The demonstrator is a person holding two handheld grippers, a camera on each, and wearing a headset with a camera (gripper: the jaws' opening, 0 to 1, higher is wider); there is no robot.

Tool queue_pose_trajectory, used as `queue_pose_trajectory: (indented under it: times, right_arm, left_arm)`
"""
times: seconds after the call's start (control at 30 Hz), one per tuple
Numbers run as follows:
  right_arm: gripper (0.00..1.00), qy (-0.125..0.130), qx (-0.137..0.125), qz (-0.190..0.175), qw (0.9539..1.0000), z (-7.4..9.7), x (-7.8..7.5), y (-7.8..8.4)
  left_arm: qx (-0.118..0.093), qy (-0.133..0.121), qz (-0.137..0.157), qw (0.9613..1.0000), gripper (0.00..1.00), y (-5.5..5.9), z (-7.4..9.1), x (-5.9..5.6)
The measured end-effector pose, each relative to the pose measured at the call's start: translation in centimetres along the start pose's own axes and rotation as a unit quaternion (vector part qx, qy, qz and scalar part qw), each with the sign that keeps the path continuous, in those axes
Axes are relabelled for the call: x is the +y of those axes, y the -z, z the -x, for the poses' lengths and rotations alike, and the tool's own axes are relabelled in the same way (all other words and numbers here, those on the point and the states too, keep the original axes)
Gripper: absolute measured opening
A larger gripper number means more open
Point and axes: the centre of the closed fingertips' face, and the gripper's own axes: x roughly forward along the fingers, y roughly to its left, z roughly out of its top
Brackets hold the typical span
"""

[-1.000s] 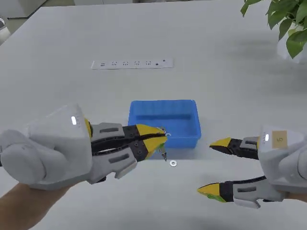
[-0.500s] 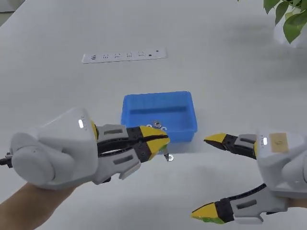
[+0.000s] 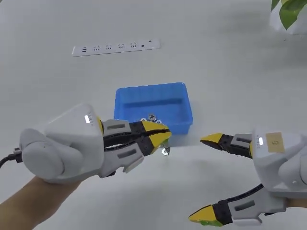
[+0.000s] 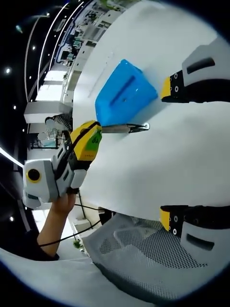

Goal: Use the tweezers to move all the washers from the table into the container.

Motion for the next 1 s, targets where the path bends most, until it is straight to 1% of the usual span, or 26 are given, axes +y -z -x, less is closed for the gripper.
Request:
queue_pose_trajectory:
  times: [0.3,0.37,0.47,0.57,0.67,0.8,0.87,0.97,1.0]
  right_arm:
    - [0.88,-0.007,-0.003,-0.006,1.0,-0.3,0.4,-0.1]
    - [0.88,-0.008,-0.001,-0.005,1.0,-0.3,0.4,-0.1]
    - [0.88,-0.008,-0.003,-0.007,0.9999,-0.3,0.4,-0.1]
    - [0.88,-0.008,-0.003,-0.007,0.9999,-0.4,0.2,-0.2]
    - [0.88,-0.011,-0.004,-0.007,0.9999,-0.6,0.2,-0.4]
    - [0.86,-0.018,-0.012,-0.007,0.9997,-1.3,-0.2,-1.1]
    - [0.85,-0.023,-0.012,0.002,0.9997,-1.9,-0.6,-1.7]
    - [0.79,-0.034,-0.017,0.011,0.9992,-2.8,-1.3,-2.6]
    - [0.75,-0.042,-0.021,0.011,0.9989,-3.2,-1.5,-3.0]
  left_arm:
    - [0.01,0.006,-0.004,0.9999,0.05,0.6,-0.3,0.0]
    - [0.016,0.007,-0.01,0.9998,0.05,0.8,-0.4,0.0]
    - [0.015,0.008,-0.011,0.9998,0.05,0.8,-0.4,-0.1]
    - [0.017,0.005,-0.015,0.9997,0.05,0.9,-0.4,0.2]
    - [0.018,0.011,-0.014,0.9997,0.05,0.9,-0.4,0.0]
    - [0.018,0.018,-0.003,0.9997,0.05,0.8,-0.5,-0.2]
    - [0.018,0.014,0.005,0.9997,0.05,0.8,-0.6,0.0]
    - [0.021,0.015,0.01,0.9996,0.05,0.7,-0.6,-0.1]
    - [0.021,0.016,0.01,0.9996,0.05,0.7,-0.6,-0.1]
